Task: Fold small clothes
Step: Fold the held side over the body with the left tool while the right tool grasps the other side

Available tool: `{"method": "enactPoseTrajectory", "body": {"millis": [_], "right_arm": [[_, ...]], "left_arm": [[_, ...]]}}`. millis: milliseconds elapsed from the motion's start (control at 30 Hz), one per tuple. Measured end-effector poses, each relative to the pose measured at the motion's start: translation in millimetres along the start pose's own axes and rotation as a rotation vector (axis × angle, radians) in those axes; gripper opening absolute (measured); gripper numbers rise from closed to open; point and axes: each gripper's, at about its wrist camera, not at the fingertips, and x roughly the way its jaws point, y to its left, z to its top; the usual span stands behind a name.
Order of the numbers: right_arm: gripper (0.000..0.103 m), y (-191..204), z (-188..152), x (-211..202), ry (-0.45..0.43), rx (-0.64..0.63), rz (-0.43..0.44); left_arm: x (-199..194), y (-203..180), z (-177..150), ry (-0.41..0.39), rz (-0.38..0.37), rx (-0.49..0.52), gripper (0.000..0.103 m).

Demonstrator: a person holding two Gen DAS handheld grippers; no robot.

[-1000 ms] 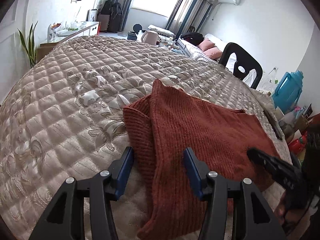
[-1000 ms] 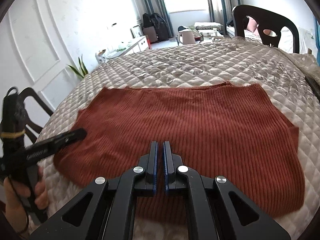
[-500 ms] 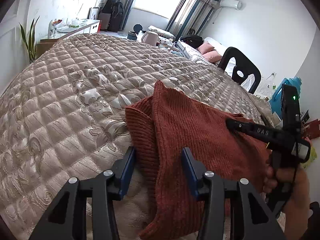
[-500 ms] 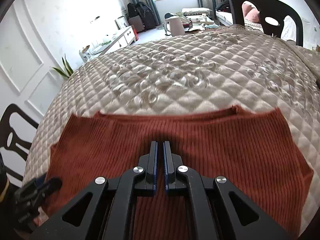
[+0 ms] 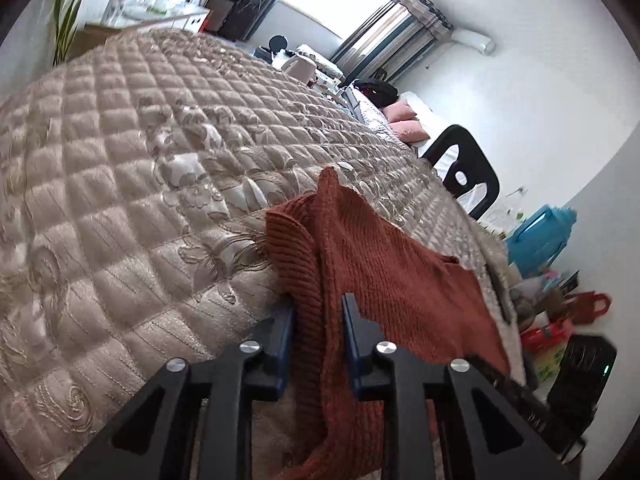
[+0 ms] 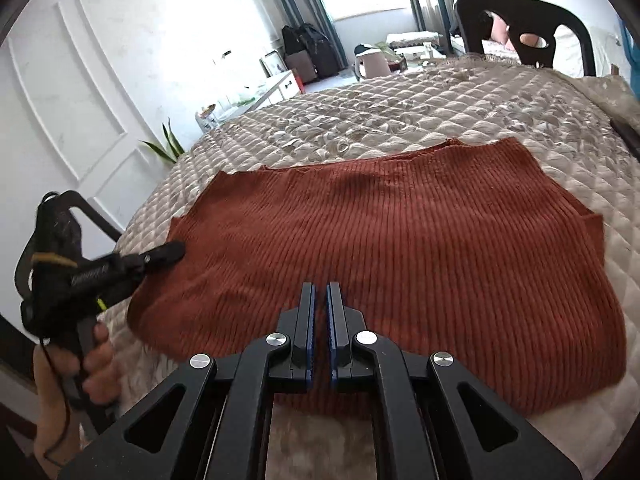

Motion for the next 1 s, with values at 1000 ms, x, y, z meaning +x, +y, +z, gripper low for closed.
{"method": "enactPoseTrajectory", "body": {"millis": [1000], "right_arm": [[0.005,-54.6,-47.0,-70.7,-0.101,0.115,0.051]], "left_arm": [[36.5,-161.3,-5.9,0.135,-0.341,0.050,0.014]]}}
